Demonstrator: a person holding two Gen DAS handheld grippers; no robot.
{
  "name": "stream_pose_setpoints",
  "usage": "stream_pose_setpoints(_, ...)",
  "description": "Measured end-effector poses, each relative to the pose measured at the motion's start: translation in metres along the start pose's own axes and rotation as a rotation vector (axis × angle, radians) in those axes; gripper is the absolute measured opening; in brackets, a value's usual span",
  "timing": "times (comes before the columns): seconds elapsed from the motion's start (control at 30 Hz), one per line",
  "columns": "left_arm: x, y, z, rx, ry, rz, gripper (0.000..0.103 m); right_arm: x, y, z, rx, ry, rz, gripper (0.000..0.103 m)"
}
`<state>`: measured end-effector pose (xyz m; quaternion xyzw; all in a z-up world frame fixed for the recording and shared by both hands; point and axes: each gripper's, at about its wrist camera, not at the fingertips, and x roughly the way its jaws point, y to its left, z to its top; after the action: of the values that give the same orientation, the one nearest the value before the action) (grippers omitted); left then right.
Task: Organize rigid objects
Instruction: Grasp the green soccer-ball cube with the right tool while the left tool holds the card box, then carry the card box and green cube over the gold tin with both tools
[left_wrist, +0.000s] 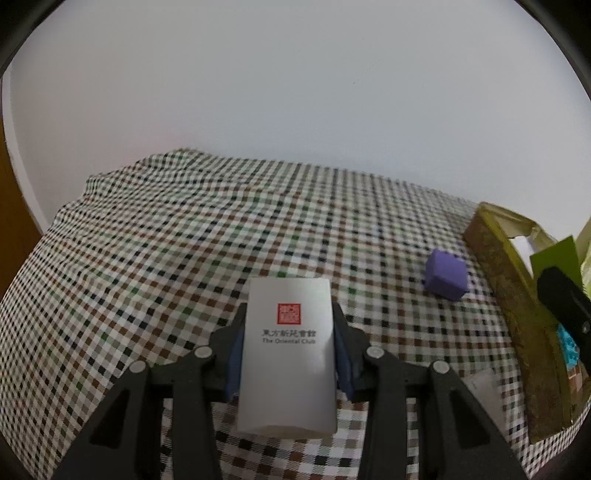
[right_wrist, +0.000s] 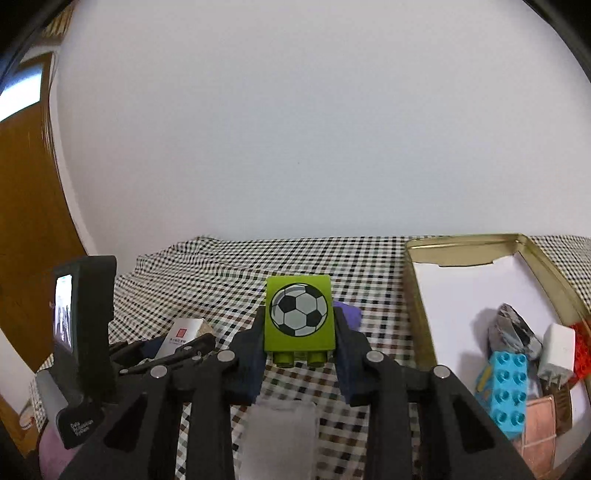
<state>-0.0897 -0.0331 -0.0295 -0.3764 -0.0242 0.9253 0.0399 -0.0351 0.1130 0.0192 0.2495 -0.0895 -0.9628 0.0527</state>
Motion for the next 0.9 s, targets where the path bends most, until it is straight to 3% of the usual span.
stream_pose_setpoints(0.27,-0.029,-0.008,0.003,0.010,-0.127,-0.180,0.040,-0.008,-0.009,0.005,-0.005,-0.050,-0.019,0.034)
stream_pose_setpoints(0.43,-0.037,-0.012,0.001,0.032,-0.155,-0.195,0.040,-0.017,-0.017,0.007,0.012,-0.070,-0.018,0.034)
stream_pose_setpoints(0.9,-0.041,-0.020,-0.001,0.045,-0.173,-0.147,0.040,-0.032,-0.039,0.009,-0.004,-0.116,-0.055,0.034)
